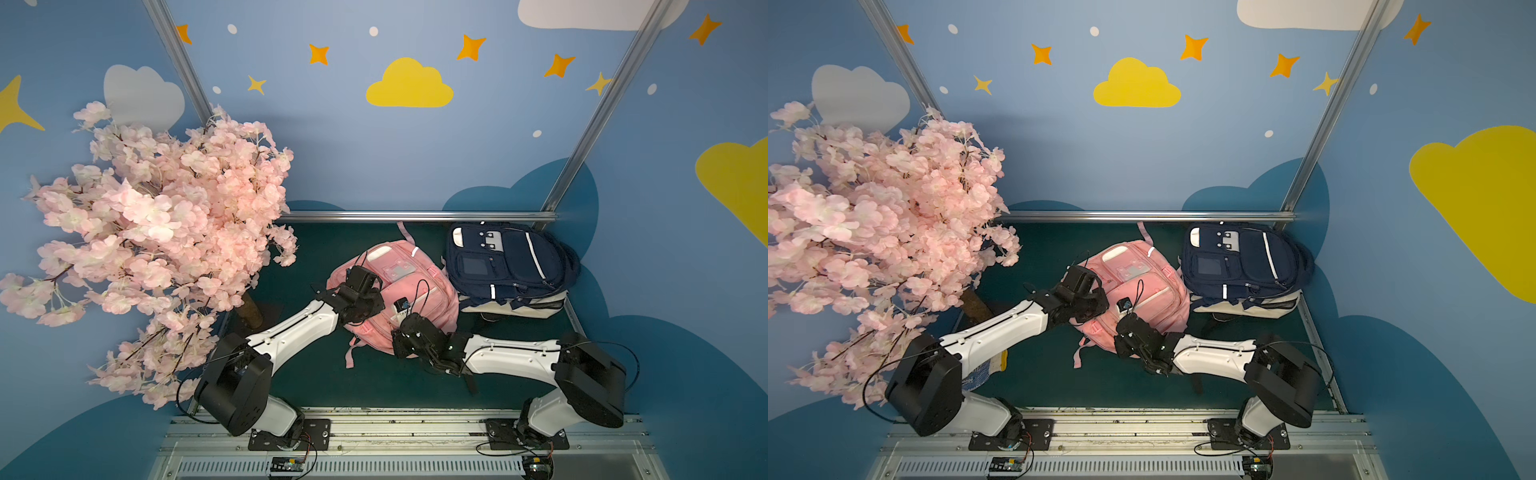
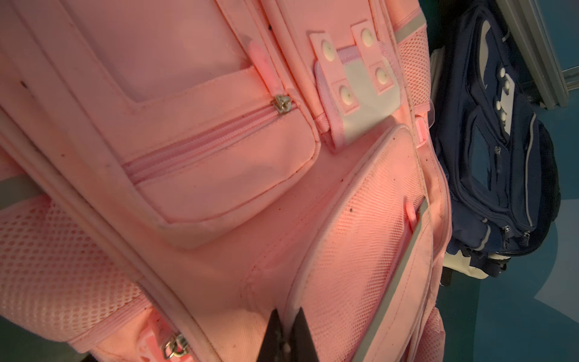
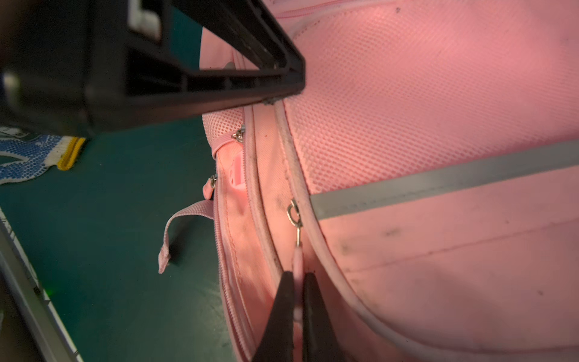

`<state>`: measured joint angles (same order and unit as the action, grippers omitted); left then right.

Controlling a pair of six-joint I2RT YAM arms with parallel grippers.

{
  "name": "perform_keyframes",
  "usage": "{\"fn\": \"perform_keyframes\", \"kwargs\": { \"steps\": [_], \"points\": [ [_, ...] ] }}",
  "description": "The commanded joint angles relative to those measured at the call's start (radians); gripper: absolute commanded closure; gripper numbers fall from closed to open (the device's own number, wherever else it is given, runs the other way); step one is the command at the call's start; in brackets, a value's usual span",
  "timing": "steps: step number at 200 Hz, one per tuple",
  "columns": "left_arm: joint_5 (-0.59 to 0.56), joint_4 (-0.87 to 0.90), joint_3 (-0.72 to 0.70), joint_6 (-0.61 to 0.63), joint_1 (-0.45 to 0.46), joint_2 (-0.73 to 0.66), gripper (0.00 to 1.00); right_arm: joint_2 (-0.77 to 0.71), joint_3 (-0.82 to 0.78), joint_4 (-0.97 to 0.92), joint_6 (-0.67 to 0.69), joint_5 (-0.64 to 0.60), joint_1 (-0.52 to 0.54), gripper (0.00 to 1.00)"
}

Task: Zip up the backpack
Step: Zip the zipper on the backpack.

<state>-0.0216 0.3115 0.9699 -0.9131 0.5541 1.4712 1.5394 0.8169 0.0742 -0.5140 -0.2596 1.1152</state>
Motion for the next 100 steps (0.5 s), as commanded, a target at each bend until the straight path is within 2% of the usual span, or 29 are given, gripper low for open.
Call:
{"fn": "perform_keyframes", "kwargs": {
  "steps": [1, 28, 71, 82, 100],
  "points": [
    [-0.027, -0.012, 0.0, 0.044, -0.049, -0.012, 0.97, -0.036, 0.01, -0.159, -0.045, -0.017, -0.003, 1.0],
    [-0.026, 0.004, 0.019, 0.066, -0.088, -0.015, 0.97, -0.046, 0.04, -0.285, -0.086, -0.103, -0.013, 1.0],
    [0.001, 0.009, 0.007, 0.068, -0.105, -0.017, 0.97, -0.046, 0.042, -0.275, -0.113, -0.083, -0.048, 1.0],
    [0.019, 0.004, -0.007, 0.059, -0.095, -0.018, 0.91, -0.045, 0.052, -0.235, -0.074, -0.043, -0.045, 1.0],
    [0.025, 0.004, -0.038, 0.044, -0.068, -0.032, 0.77, -0.033, 0.081, -0.164, 0.01, 0.059, -0.034, 1.0]
  ]
}}
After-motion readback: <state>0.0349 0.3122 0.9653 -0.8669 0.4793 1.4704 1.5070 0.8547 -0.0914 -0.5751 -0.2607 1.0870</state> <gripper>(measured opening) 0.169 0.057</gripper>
